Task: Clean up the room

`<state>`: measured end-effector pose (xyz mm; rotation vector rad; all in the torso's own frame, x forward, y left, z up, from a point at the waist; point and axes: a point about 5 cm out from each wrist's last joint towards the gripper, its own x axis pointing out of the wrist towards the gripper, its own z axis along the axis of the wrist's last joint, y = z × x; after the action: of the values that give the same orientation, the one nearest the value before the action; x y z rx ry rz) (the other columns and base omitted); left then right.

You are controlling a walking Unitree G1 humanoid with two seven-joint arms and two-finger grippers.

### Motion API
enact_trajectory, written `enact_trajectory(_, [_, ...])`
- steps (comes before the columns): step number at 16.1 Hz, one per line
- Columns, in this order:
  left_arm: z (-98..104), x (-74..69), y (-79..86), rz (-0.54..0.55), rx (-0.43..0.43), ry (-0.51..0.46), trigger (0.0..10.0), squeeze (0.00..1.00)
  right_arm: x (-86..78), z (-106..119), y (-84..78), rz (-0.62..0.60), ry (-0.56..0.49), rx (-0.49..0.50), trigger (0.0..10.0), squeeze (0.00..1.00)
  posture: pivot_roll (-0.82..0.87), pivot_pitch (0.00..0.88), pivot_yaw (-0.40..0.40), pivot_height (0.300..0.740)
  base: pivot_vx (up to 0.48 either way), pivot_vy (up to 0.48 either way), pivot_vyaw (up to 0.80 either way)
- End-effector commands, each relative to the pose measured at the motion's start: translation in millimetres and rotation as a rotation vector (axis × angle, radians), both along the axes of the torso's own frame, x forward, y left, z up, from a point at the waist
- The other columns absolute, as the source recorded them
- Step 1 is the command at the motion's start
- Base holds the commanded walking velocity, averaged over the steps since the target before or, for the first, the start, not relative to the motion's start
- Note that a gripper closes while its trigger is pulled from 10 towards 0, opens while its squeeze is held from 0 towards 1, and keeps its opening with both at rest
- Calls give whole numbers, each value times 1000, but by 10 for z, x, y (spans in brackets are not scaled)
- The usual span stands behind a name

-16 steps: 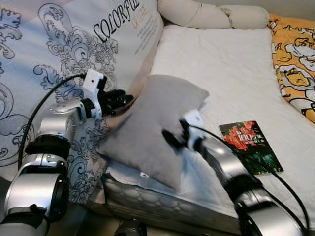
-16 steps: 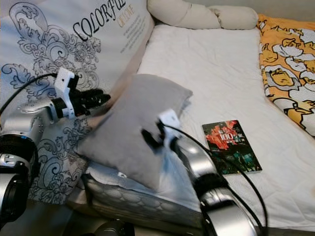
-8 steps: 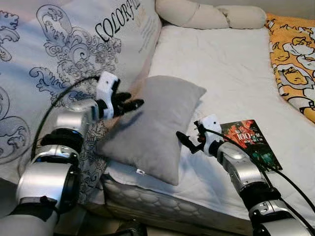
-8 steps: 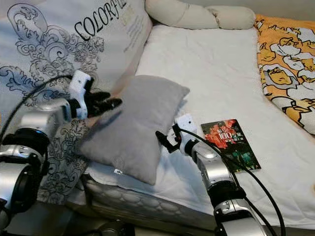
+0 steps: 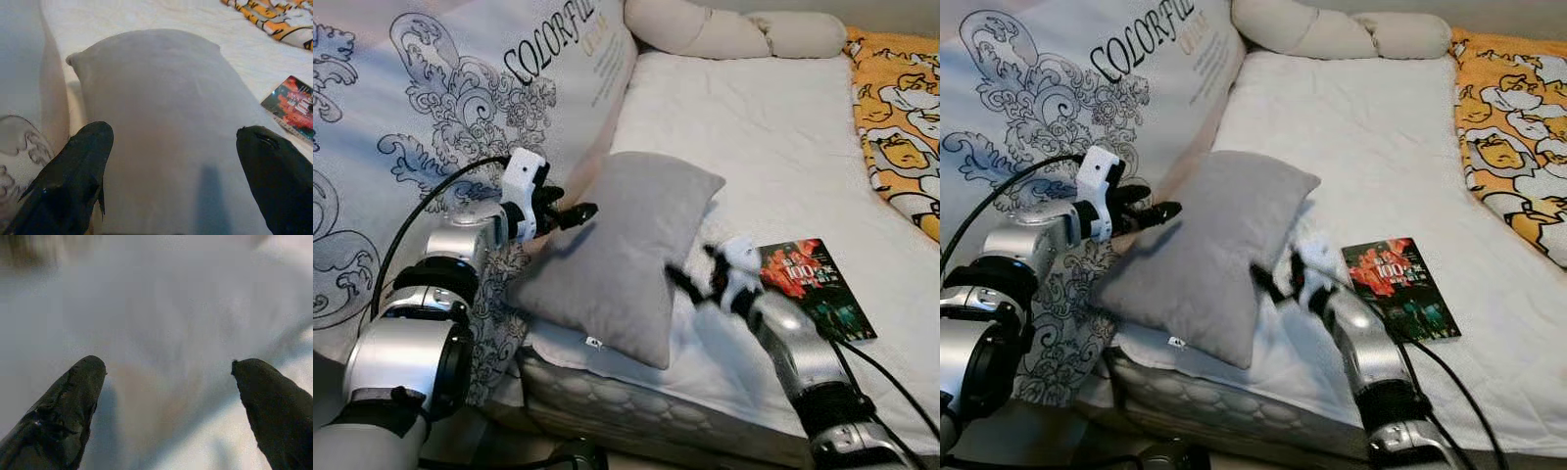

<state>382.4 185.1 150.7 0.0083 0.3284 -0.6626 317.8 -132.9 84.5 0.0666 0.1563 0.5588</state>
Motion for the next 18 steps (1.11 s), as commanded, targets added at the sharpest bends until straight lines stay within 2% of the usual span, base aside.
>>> enact_trajectory(1, [94, 11, 53, -16, -16, -22, 10000, 1000, 124, 320, 70, 1, -105, 102, 10000, 0, -41, 0, 90, 740, 0, 0, 0])
enact_trajectory(2, [103, 6, 60, -28, -20, -20, 10000, 1000, 148, 378, 100, 8, -120, 121, 10000, 0, -41, 0, 90, 740, 0, 0, 0])
enact_trajectory(3, [118, -45, 130, -98, 2, 2, 10000, 1000, 285, 406, 316, 78, -95, 72, 10000, 0, -37, 0, 89, 740, 0, 0, 0])
enact_trajectory(5, [113, -69, 158, -126, 15, 9, 10000, 1000, 313, 350, 423, 121, -60, 36, 10000, 0, -31, 9, 90, 740, 0, 0, 0])
enact_trajectory(6, [84, -98, 188, -140, 36, 17, 10000, 1000, 323, 224, 568, 157, 8, -10, 10000, 0, -14, 19, 84, 740, 0, 0, 0])
enact_trajectory(9, [38, -145, 274, -116, 50, 29, 10000, 1000, 238, -102, 800, 165, 142, -160, 10000, 0, 15, 44, 66, 740, 0, 0, 0])
enact_trajectory(11, [4, -186, 295, -124, 47, 43, 10000, 1000, 180, -237, 770, 148, 179, -221, 10000, 0, 26, 58, 55, 740, 0, 0, 0])
enact_trajectory(15, [-27, -192, 279, -99, -2, 34, 10000, 1000, 83, -441, 486, 91, 227, -229, 10000, 0, 21, 74, 57, 740, 0, 0, 0])
enact_trajectory(16, [-10, -154, 257, -59, -24, 16, 10000, 988, 38, -504, 332, 68, 225, -237, 10000, 0, 7, 80, 67, 740, 0, 0, 0])
enact_trajectory(17, [-2, -139, 243, -47, -41, 11, 10000, 435, 19, -521, 290, 65, 223, -236, 10000, 0, 1, 80, 72, 740, 0, 0, 0])
enact_trajectory(18, [11, -117, 204, -39, -84, 6, 10000, 0, -15, -540, 228, 64, 215, -229, 10000, 0, 1, 80, 72, 740, 0, 0, 0])
